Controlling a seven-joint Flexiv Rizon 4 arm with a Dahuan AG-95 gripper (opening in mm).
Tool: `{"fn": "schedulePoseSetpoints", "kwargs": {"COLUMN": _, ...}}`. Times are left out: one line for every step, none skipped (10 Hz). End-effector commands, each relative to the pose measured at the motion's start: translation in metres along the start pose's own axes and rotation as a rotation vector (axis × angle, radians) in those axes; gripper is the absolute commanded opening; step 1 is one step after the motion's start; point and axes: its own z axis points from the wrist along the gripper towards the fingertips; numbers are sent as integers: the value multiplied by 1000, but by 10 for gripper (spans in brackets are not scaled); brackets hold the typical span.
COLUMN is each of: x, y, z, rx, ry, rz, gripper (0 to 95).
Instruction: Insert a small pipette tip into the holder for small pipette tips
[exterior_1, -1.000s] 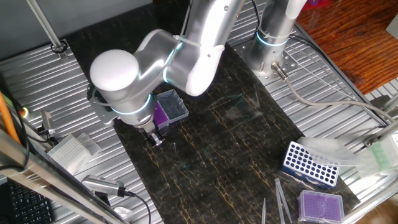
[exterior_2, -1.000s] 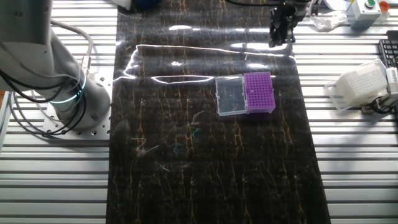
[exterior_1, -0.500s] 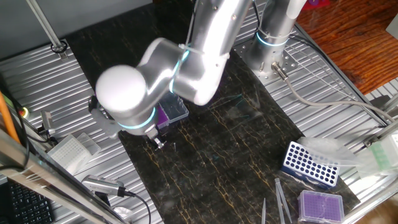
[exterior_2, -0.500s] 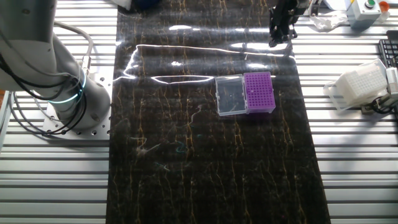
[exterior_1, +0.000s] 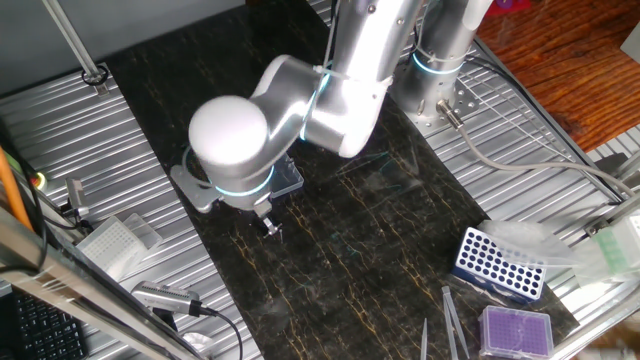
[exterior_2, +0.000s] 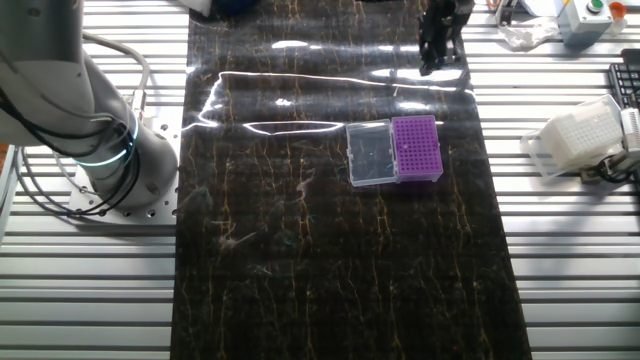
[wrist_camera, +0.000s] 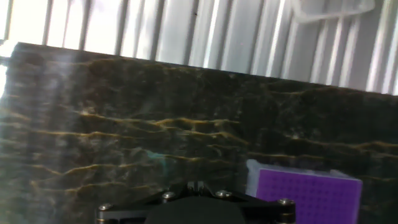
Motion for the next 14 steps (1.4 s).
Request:
{"fn": "schedulePoseSetpoints", "kwargs": {"x": -1, "y": 14, "z": 5, "rx": -37, "ry": -13, "rz": 3, "gripper": 0}}
{"fn": "schedulePoseSetpoints", "kwargs": {"x": -1, "y": 20, "z": 9, "rx": -36, "ry": -18, "rz": 5, "gripper": 0}}
{"fn": "schedulePoseSetpoints", "kwargs": {"x": 0, "y": 25, "z": 11, "rx": -35, "ry": -20, "rz": 8, "gripper": 0}}
{"fn": "schedulePoseSetpoints", "kwargs": {"x": 0, "y": 28, "z": 13, "rx": -34, "ry": -20, "rz": 6, "gripper": 0}}
{"fn": "schedulePoseSetpoints", "kwargs": {"x": 1, "y": 29, "z": 14, "rx": -33, "ry": -19, "rz": -3, "gripper": 0}}
{"fn": "schedulePoseSetpoints", "kwargs": {"x": 2, "y": 29, "z": 15, "rx": -31, "ry": -19, "rz": -10, "gripper": 0}}
{"fn": "schedulePoseSetpoints", "kwargs": {"x": 3, "y": 30, "z": 16, "rx": -28, "ry": -20, "rz": -17, "gripper": 0}}
{"fn": "schedulePoseSetpoints", "kwargs": {"x": 3, "y": 30, "z": 16, "rx": -24, "ry": -15, "rz": -27, "gripper": 0}}
{"fn": "schedulePoseSetpoints", "kwargs": {"x": 4, "y": 30, "z": 17, "rx": -22, "ry": -2, "rz": -75, "gripper": 0}}
{"fn": "schedulePoseSetpoints", "kwargs": {"x": 4, "y": 30, "z": 18, "rx": -19, "ry": 8, "rz": -119, "gripper": 0}}
{"fn": "schedulePoseSetpoints", "kwargs": {"x": 8, "y": 31, "z": 21, "rx": -17, "ry": 6, "rz": -171, "gripper": 190}}
{"fn": "schedulePoseSetpoints", "kwargs": {"x": 12, "y": 32, "z": 24, "rx": -20, "ry": 3, "rz": -193, "gripper": 190}}
{"fn": "schedulePoseSetpoints", "kwargs": {"x": 16, "y": 32, "z": 27, "rx": -19, "ry": 6, "rz": -201, "gripper": 190}}
{"fn": "schedulePoseSetpoints", "kwargs": {"x": 18, "y": 32, "z": 34, "rx": -17, "ry": -2, "rz": -193, "gripper": 190}}
